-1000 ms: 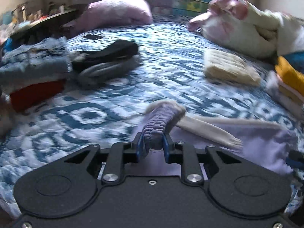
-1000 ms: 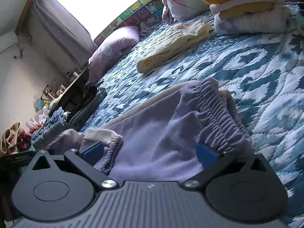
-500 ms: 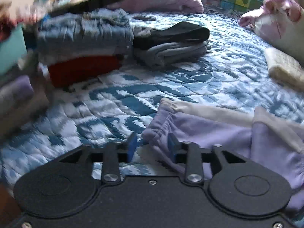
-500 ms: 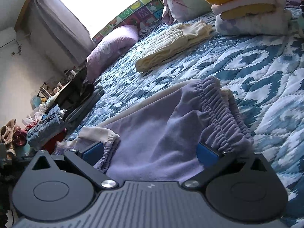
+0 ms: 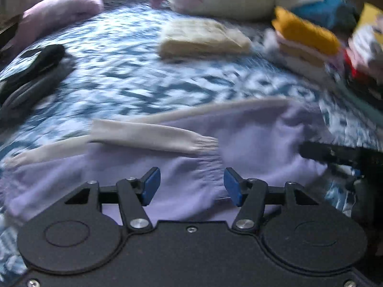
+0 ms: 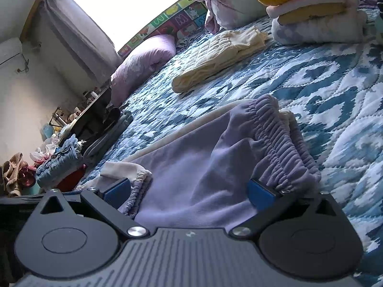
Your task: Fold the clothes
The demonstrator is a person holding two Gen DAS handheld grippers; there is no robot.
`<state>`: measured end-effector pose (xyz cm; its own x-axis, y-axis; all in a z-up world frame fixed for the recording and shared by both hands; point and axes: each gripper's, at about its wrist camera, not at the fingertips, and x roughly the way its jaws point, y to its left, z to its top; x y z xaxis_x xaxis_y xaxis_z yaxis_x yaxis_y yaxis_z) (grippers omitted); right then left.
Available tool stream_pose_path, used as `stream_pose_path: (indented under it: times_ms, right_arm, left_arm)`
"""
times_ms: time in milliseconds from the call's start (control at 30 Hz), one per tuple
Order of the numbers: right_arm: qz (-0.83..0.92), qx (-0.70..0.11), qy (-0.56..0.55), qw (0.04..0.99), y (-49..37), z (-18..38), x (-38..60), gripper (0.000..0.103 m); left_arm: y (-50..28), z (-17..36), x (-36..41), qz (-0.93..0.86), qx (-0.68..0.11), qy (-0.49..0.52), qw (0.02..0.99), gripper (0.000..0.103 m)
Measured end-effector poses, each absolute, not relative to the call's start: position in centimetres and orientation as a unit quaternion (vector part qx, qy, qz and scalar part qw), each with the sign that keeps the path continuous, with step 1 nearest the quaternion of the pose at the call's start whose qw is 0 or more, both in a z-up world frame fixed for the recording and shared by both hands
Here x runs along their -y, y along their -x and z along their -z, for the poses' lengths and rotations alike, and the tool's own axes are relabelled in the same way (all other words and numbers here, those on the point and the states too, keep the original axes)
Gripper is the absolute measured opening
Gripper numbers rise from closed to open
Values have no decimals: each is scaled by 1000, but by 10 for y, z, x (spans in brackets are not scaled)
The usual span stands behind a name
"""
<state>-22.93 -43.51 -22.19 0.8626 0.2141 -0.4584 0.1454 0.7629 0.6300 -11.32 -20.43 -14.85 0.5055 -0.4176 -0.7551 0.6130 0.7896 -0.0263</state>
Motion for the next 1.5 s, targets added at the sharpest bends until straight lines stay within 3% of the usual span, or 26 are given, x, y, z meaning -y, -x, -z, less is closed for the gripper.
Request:
stream_pose_path:
  times_ms: [233, 300, 333, 433, 833, 1033, 1100, 1133, 1233, 1300, 1433, 1500]
  right_arm:
    - [-23, -260, -344, 902, 228, 223, 435, 103]
    - [-24, -260, -344, 902, 228, 224, 435, 103]
    - [-24, -260, -344, 902, 227, 224, 435, 103]
    - [-23, -260, -340, 903, 227, 224, 433, 103]
    - [-16, -263, -322, 909, 227, 223, 427, 103]
    - [-12, -264, -316, 911, 226, 223, 424, 103]
    - [-10, -265, -311, 913, 225, 224, 423, 103]
    - [-9, -266, -308, 914, 225, 223, 422, 103]
    - [-6, -269, -295, 917, 224, 224, 419, 103]
    - [-3, -271, -283, 920, 223, 224, 416, 103]
    - [3, -276, -261, 925, 221, 223, 410, 103]
    - [4, -277, -254, 927, 221, 224, 407, 103]
  left_arm:
    - [110, 171, 226, 285, -422, -142, 849, 58]
    - [108, 176, 224, 278, -430, -138, 848, 49]
    - [106, 178, 222, 281, -436, -128, 845, 30]
    - [107, 174, 213, 282, -435, -111, 848, 23]
    - [93, 99, 88, 205, -350, -24, 914, 21]
    - [65, 103, 9, 158, -351, 98, 918, 20]
    - [55, 105, -17, 142, -351, 138, 915, 18]
    - [53, 109, -27, 134, -352, 161, 912, 10]
    - [45, 127, -59, 111, -356, 233, 898, 10]
    - [42, 140, -73, 81, -363, 246, 895, 10]
    - [48, 143, -70, 57, -354, 180, 916, 10]
    - [52, 140, -64, 64, -345, 152, 924, 16]
